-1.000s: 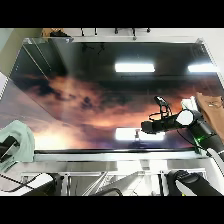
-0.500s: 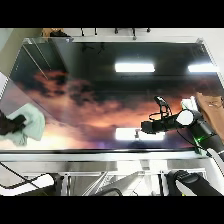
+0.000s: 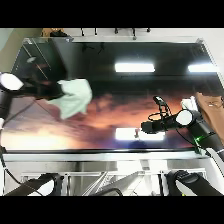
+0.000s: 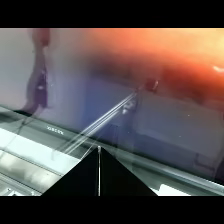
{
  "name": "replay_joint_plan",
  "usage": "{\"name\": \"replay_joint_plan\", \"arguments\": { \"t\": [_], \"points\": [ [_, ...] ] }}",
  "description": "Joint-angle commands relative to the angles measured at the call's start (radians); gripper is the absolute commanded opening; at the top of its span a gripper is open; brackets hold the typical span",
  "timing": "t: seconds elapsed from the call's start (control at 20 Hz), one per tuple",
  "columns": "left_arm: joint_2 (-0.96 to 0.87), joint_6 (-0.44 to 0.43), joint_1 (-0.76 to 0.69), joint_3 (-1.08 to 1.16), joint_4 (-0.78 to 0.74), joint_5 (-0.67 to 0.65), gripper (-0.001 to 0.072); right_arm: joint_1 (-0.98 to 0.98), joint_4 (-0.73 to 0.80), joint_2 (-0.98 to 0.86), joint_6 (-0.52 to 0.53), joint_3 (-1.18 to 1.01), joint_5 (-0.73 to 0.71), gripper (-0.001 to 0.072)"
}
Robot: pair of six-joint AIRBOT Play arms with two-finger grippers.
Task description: Fold the shirts.
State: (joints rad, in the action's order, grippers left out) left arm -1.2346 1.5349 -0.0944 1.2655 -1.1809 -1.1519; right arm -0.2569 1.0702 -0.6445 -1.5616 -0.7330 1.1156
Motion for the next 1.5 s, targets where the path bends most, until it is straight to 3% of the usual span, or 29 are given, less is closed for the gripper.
{"name": "replay_joint_plan", "arguments": {
  "t": [0.0,0.1,0.15,0.2,0.3,0.35,0.4,0.6,0.7,0.8,0.95,1.1,1.3,1.45],
  "points": [
    [0.003,0.049,-0.246,-0.078,0.021,0.105,0.0018,-0.001,0.007,-0.006,0.006,0.0,-0.001,0.0028],
    [-0.021,0.049,-0.298,-0.117,0.022,0.134,0.0025,-0.001,0.007,-0.006,0.006,0.0,0.0,0.0028],
    [-0.037,0.049,-0.305,-0.114,0.023,0.107,0.0292,0.0,0.007,-0.006,0.006,0.0,0.012,0.0028],
    [-0.054,0.059,-0.303,-0.095,0.024,0.06,0.0701,0.0,0.008,-0.006,0.006,0.0,0.025,0.0029],
    [-0.079,0.067,-0.269,-0.035,0.022,-0.069,0.069,0.001,0.03,-0.006,0.005,-0.006,0.05,0.0041],
    [-0.082,0.065,-0.241,-0.004,0.021,-0.128,0.069,0.012,0.047,-0.006,0.002,-0.019,0.067,0.019],
    [-0.076,0.063,-0.21,0.013,0.021,-0.169,0.069,0.037,0.059,-0.006,0.003,-0.035,0.084,0.0275],
    [0.03,0.056,-0.105,-0.148,0.021,-0.165,0.069,0.231,0.049,-0.018,0.039,-0.074,0.088,0.0279],
    [0.095,0.051,-0.103,-0.325,0.026,-0.064,0.0689,0.283,-0.019,-0.062,0.116,-0.073,0.089,0.0484],
    [0.134,0.039,-0.102,-0.485,0.085,0.064,0.0689,0.26,-0.142,-0.127,0.201,-0.072,0.088,0.0499],
    [0.134,-0.101,-0.103,-0.641,0.309,0.19,0.0689,0.129,-0.315,-0.23,0.301,-0.035,-0.014,0.0499],
    [0.097,-0.249,-0.116,-0.725,0.504,0.212,0.0688,-0.037,-0.347,-0.345,0.303,-0.021,-0.155,0.0499],
    [0.042,-0.28,-0.161,-0.755,0.527,0.232,0.0689,-0.175,-0.367,-0.48,0.311,-0.022,-0.301,0.0499],
    [0.04,-0.29,-0.169,-0.754,0.529,0.237,0.0688,-0.186,-0.508,-0.515,0.444,-0.022,-0.308,0.0497]
  ]
}}
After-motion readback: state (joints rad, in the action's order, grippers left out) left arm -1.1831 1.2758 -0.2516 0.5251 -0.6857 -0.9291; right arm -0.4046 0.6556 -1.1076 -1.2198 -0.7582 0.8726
